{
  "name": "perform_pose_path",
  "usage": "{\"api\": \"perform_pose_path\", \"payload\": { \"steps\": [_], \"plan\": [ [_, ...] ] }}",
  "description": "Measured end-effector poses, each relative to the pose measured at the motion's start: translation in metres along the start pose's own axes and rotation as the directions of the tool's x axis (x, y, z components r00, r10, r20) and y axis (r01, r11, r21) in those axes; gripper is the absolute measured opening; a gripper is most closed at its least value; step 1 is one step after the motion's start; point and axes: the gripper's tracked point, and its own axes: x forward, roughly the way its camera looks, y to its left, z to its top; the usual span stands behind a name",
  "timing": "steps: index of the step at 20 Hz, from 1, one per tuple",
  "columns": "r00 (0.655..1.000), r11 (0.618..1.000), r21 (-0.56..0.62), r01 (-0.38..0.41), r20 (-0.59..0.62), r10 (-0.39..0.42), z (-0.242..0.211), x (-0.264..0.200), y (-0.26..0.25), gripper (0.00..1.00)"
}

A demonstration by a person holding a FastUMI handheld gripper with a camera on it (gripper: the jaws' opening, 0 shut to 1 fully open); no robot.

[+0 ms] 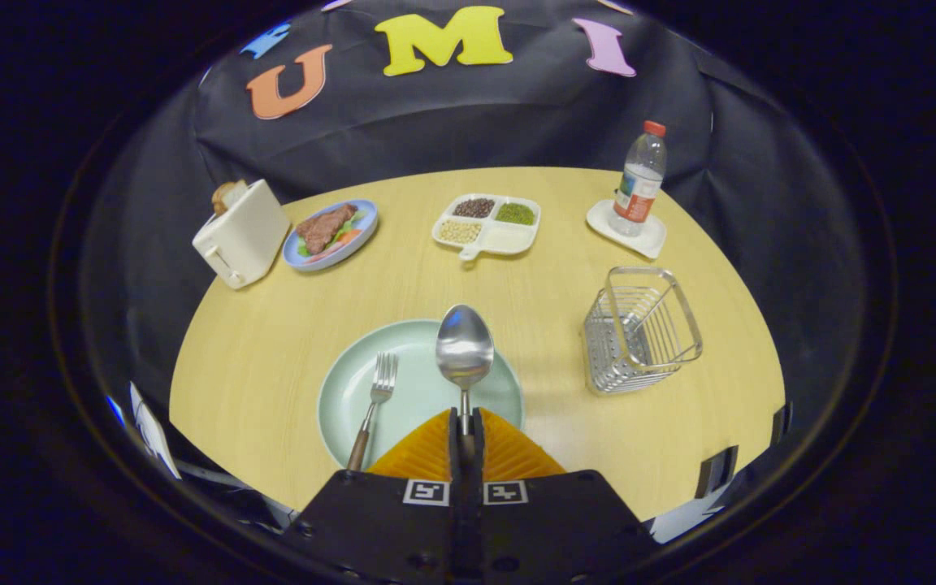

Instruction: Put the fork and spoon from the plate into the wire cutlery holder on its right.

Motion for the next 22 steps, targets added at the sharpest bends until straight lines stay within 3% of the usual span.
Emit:
{"api": "perform_pose_path", "payload": {
  "steps": [10,15,22],
  "plan": [
    [0.994,0.995,0.084,0.056,0.086,-0.063,0.049,-0.037,-0.097,0.0],
    [0.995,0.991,0.106,0.075,0.063,-0.082,0.053,-0.026,-0.134,0.0],
    [0.999,0.992,0.113,0.048,0.006,-0.049,0.047,0.005,-0.14,0.01]
  ]
}}
